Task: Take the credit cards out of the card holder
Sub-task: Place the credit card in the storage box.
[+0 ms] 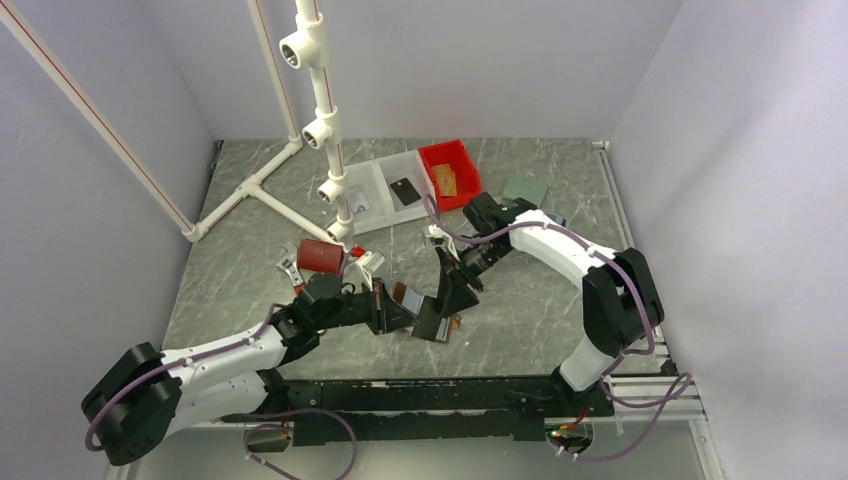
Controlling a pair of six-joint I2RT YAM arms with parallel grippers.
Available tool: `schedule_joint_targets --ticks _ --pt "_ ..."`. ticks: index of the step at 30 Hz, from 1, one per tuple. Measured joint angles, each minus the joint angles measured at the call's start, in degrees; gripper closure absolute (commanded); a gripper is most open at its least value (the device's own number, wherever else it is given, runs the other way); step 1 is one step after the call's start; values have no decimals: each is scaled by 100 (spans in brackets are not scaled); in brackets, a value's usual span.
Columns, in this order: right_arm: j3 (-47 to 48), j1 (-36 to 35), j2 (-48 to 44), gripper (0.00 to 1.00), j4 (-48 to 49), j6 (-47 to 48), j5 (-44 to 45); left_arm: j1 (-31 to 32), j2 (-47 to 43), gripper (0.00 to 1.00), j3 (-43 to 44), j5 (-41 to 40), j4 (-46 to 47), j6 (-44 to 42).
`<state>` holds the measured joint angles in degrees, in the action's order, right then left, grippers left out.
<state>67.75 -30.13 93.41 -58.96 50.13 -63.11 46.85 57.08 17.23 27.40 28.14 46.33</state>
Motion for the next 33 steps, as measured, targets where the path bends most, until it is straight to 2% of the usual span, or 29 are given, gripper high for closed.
schedule_joint_targets --ticks 2,3,5,7,11,12,14,18,20,27,30,33 --pt "0 -118 70 59 -76 50 -52 20 83 100 37 2 50 -20" --pt "0 -166 103 70 -125 81 -61 35 107 100 48 0 63 -28" --pt "11 -201 151 100 -214 170 -114 48 116 100 48 0 79 -50" --pt "70 -205 216 100 -372 295 -177 55 114 96 48 -2 74 -68" --pt "205 -205 317 100 -625 431 -214 57 0 48 68 -162 -129 -160" --pt "225 -212 323 100 -647 437 -195 61 -131 39 72 -284 -326 -131" --pt "262 -199 323 100 -660 431 -129 61 -461 27 72 -538 -699 -168" --pt "258 -98 229 100 -422 208 269 61 -1727 6 66 -1305 -1681 -59" --pt "162 -35 -35 100 -28 -7 643 59 -2562 1 57 -1716 -2229 52" --pt "-195 13 -1325 100 1757 -101 2590 61 -4806 1 55 -2516 -4238 450" --pt "-133 11 -1250 100 2671 107 3252 59 -5379 1 55 -2734 -4909 592" --pt "94 -9 -739 100 3436 339 3783 59 -5617 1 55 -2874 -5351 697"
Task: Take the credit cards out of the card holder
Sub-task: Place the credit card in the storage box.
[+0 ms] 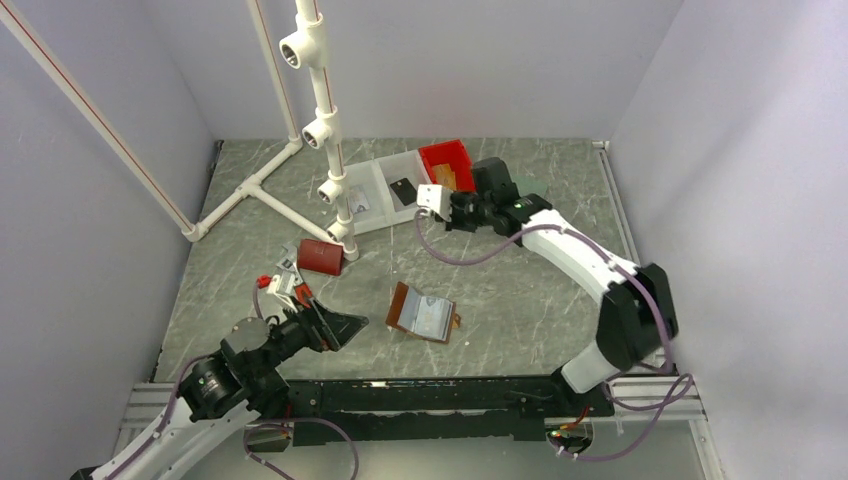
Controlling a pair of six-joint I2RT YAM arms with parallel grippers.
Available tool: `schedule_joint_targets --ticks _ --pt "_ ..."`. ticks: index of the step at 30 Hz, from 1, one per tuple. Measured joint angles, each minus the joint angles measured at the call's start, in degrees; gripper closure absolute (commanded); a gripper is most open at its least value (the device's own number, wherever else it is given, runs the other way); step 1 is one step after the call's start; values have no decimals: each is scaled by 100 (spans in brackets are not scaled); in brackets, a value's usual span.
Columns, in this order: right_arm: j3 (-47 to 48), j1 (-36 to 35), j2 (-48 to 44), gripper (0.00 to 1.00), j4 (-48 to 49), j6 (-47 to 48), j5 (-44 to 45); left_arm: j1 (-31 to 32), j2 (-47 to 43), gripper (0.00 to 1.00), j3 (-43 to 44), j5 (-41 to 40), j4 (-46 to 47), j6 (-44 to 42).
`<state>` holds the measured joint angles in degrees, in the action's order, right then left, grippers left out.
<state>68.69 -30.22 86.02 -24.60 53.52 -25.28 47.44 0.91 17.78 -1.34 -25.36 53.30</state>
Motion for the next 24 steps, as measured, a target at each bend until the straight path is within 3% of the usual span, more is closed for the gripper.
schedule_joint_targets --ticks 5,10,24 --pt "177 -70 949 100 1099 647 807 2 146 1 15 -90 -498 85" --pt "299 -131 1567 100 1539 1152 1119 2 413 1 39 -131 -686 105" --pt "726 -380 2275 100 2629 1823 1438 2 509 1 39 -186 -691 129"
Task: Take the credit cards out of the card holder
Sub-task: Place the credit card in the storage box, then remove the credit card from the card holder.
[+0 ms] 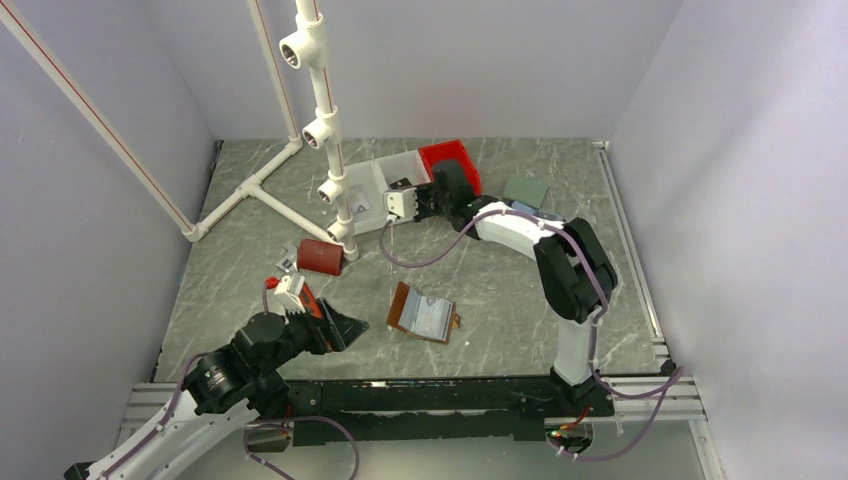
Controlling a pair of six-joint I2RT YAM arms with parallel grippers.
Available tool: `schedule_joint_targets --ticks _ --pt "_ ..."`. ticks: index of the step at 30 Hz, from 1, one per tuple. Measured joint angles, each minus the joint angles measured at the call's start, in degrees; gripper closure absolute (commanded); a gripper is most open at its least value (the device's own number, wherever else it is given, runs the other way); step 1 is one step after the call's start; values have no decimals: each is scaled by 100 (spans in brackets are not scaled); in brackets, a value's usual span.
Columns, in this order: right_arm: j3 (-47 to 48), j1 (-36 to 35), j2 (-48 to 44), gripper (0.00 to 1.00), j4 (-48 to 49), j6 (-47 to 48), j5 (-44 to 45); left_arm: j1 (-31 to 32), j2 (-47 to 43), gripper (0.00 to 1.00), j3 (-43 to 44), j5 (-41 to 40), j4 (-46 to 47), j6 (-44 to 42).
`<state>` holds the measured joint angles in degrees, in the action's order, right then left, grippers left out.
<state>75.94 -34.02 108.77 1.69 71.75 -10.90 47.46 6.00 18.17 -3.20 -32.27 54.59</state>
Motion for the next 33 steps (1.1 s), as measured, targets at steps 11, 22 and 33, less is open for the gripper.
schedule_joint_targets --ticks 11,22,33 --pt "487 -2 1102 52 579 409 240 0 -94 1 55 -153 -302 0" --pt "492 -22 929 48 -52 356 116 0 -98 1 94 -153 -254 0" --pt "387 -57 -997 45 -1958 -1207 -634 0 -116 2 -28 308 341 70"
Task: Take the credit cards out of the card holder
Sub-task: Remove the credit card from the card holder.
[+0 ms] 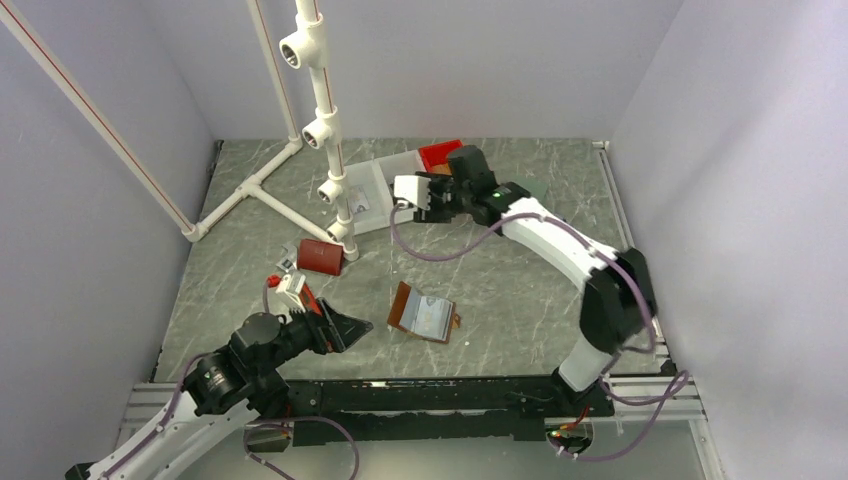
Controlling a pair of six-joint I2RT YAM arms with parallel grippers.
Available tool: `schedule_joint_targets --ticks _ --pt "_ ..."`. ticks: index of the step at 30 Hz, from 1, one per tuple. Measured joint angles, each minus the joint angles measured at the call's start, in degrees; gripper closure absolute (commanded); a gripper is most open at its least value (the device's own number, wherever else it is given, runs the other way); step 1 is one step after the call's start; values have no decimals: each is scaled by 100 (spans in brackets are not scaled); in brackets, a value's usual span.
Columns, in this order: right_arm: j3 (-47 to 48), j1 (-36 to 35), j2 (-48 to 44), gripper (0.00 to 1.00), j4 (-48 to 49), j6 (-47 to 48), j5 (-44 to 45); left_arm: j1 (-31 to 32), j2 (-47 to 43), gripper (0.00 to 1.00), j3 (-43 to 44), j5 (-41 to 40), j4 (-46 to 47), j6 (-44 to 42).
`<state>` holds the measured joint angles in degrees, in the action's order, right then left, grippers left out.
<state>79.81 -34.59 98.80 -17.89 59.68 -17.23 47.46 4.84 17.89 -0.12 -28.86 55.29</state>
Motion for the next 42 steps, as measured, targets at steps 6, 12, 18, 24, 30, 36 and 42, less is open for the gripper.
schedule_joint_targets --ticks 6,12,18,24,30,36,42 --pt "-708 28 -1652 37 -911 -1091 -1139 0 658 3 55 435 503 -151" --pt "-1714 634 -2629 33 -1467 -1753 -2389 2 2111 10 601 822 881 -468" --pt "-2459 1790 -3093 29 -1596 -2247 -3211 164 3493 10 981 968 1528 -619" --pt "-2605 2216 -3453 25 -1453 -2472 -3731 708 4391 10 1491 614 1578 -817" --pt "-2765 2487 -3541 24 -1443 -2520 -4048 994 4798 10 1849 96 1707 -1023" --pt "-2852 2747 -3705 24 -1386 -2535 -4249 1016 5080 11 1897 -118 1954 -1108" --pt "-2909 2820 -3722 23 -1357 -2535 -4360 1233 5340 11 1980 -428 1963 -1106"
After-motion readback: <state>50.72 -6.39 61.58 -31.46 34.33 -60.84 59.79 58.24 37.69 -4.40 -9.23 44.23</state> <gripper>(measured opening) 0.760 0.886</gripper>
